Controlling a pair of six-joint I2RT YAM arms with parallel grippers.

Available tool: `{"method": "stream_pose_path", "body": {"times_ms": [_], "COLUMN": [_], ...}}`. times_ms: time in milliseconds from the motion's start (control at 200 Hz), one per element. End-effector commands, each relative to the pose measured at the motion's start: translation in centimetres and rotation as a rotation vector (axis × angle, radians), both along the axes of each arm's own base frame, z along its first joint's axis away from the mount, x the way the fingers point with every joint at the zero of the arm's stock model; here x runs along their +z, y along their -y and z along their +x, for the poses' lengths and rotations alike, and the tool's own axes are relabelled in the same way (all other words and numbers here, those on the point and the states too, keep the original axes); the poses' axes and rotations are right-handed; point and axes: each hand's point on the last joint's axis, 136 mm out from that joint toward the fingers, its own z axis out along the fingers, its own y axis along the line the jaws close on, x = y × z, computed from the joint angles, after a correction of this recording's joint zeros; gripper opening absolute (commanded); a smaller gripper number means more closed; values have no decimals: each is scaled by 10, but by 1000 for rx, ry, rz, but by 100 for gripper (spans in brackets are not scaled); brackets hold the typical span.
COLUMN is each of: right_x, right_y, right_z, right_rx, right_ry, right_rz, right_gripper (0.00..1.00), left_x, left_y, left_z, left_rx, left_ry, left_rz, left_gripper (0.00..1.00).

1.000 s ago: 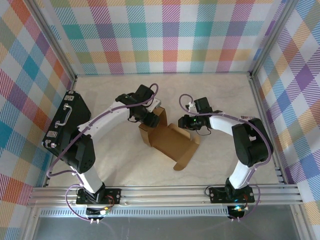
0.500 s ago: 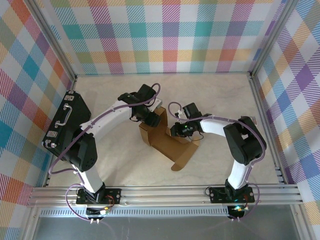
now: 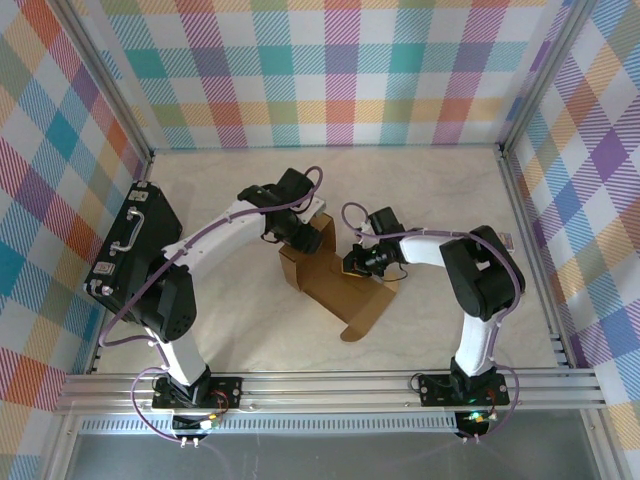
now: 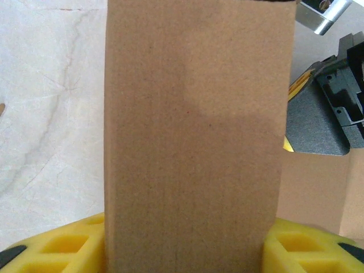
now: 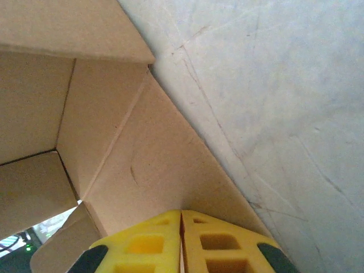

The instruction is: Fold the paper box

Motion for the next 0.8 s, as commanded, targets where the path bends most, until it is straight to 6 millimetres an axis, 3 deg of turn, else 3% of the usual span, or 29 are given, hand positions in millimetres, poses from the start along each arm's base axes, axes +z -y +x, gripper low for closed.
{"method": "stream_pose_path", "body": {"times_ms": [0, 125, 340, 485, 630, 795], "right_x": [-52, -38, 28, 69, 87, 93], "right_y": [30, 30, 12, 5, 2, -12], "right_z": [-22, -16, 1, 2, -12, -57], "right_rx": [-64, -87, -42, -2, 36, 133], "right_ry": [-131, -109, 104, 201, 214, 217], "right_rz": [-167, -130, 33, 108, 154, 181], "right_gripper": [11, 10, 18, 21, 21, 21], "left_x": [-4, -6, -10, -10, -9, -9], "left_y": [0, 0, -5, -4, -5, -5], "left_z": [-6, -7, -7, -7, -6, -7], "left_rx": [4, 4, 6, 1, 1, -3], "left_ry": [-36, -40, -43, -42, -40, -43], "left_rz": [18, 19, 44, 45, 54, 53], "left_gripper": [53, 53, 53, 53, 53, 53]}}
